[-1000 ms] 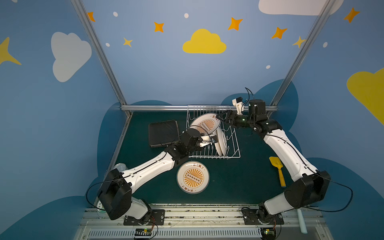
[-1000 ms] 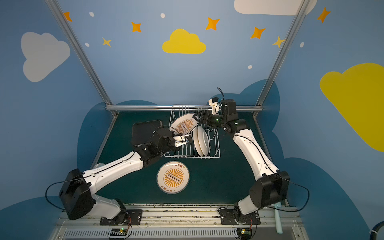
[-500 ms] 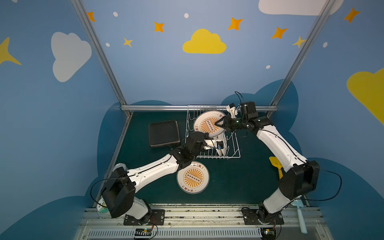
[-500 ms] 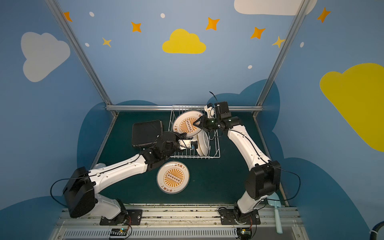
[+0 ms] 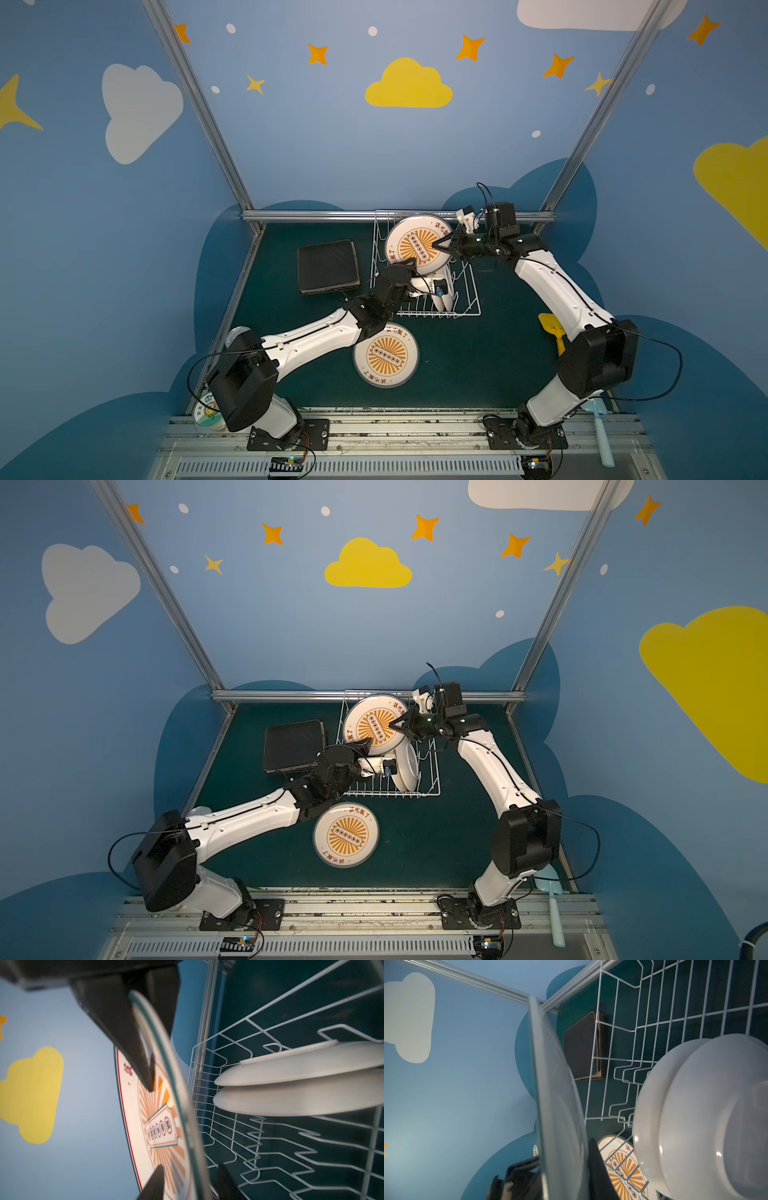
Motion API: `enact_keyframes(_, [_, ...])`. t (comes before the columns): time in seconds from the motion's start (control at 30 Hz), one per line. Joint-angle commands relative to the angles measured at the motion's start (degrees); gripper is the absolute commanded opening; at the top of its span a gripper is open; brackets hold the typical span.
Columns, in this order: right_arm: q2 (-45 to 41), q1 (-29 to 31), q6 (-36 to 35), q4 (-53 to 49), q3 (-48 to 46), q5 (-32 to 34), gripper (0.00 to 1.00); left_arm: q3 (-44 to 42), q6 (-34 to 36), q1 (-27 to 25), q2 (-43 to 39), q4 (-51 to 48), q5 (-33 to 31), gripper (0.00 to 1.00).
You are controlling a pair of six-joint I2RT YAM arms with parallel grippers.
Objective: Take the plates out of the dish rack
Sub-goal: 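Tilt the plate toward the right gripper while the right gripper grasps its edge, then open the left gripper and draw it back from the held plate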
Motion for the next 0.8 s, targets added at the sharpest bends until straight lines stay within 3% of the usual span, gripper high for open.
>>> enact_keyframes(0.0, [-2.01, -1.97, 1.86, 7.76, -1.7, -3.88, 0.0, 1.06, -5.36, 0.85, -0.39, 0.53, -0.56, 0.81])
enact_keyframes(0.07, [-2.6, -2.73, 2.48, 9.24, -2.27, -3.89, 0.0, 1.04, -7.76, 1.3, -0.88, -0.37, -0.11, 0.99])
enact_keyframes(0.17, [-3.6, -3.47, 2.49, 9.97, -2.86, -2.76, 0.0, 1.52, -12.18, 2.18, -1.8, -2.89, 0.7, 1.0])
enact_keyframes(0.33, [-5.36, -4.5, 3.1, 12.14, -4.83, -1.06, 0.0, 2.4, -25.92, 5.69, -5.75, -7.0, 4.32, 1.0])
enact_keyframes(0.5, [-6.66, -5.5, 3.74, 13.9, -6.98, -0.05, 0.0, 4.57, -43.08, 12.08, -10.72, -13.79, 13.92, 1.0])
enact_keyframes(0.77, [-7.37, -6.46, 2.69, 14.59, -8.04, -0.44, 0.0, 6.65, -67.84, 23.54, -14.08, -16.56, 30.68, 1.0])
